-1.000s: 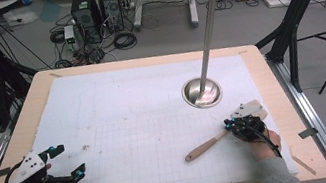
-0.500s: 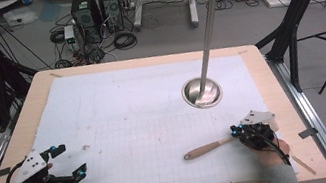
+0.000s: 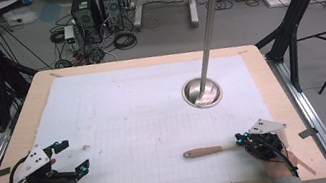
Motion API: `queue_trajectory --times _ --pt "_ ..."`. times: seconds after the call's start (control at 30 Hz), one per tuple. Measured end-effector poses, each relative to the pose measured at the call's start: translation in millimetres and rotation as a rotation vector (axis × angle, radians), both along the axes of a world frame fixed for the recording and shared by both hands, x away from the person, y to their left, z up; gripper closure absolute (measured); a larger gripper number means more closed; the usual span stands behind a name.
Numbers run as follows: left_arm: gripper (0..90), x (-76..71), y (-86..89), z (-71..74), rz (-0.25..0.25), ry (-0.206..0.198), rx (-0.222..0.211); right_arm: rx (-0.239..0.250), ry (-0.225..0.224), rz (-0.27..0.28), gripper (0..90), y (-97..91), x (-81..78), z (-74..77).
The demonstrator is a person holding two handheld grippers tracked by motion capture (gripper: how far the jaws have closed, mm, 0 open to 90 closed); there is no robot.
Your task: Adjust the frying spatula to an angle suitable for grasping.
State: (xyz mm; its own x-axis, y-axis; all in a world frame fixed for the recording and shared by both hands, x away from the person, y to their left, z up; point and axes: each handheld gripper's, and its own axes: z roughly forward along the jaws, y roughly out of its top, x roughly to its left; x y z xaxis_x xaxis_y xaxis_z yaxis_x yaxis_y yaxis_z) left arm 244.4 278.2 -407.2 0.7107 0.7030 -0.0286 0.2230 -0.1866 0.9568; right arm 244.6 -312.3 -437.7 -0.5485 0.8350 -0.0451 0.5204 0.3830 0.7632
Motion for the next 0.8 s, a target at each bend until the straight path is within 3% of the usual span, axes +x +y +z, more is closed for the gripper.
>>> queue_trajectory --times 0.17,0.37,0.5,0.8 --pt "2.4 4.6 -7.4 0.6 -0.013 -0.003 -0.008 0.078 -0.032 0.078 90.0 11.2 -13.6 12.8" --pt "2.4 7.0 -13.5 2.8 -0.038 -0.023 -0.012 0.048 -0.001 0.229 90.0 43.5 -23.4 9.1" --pt "2.4 8.4 -14.1 2.0 -0.043 -0.024 -0.017 0.055 -0.005 0.314 90.0 59.6 -27.1 7.8" --pt "2.4 5.0 -10.0 2.4 -0.031 -0.023 -0.014 -0.003 0.03 0.39 90.0 89.5 -21.3 -2.8"
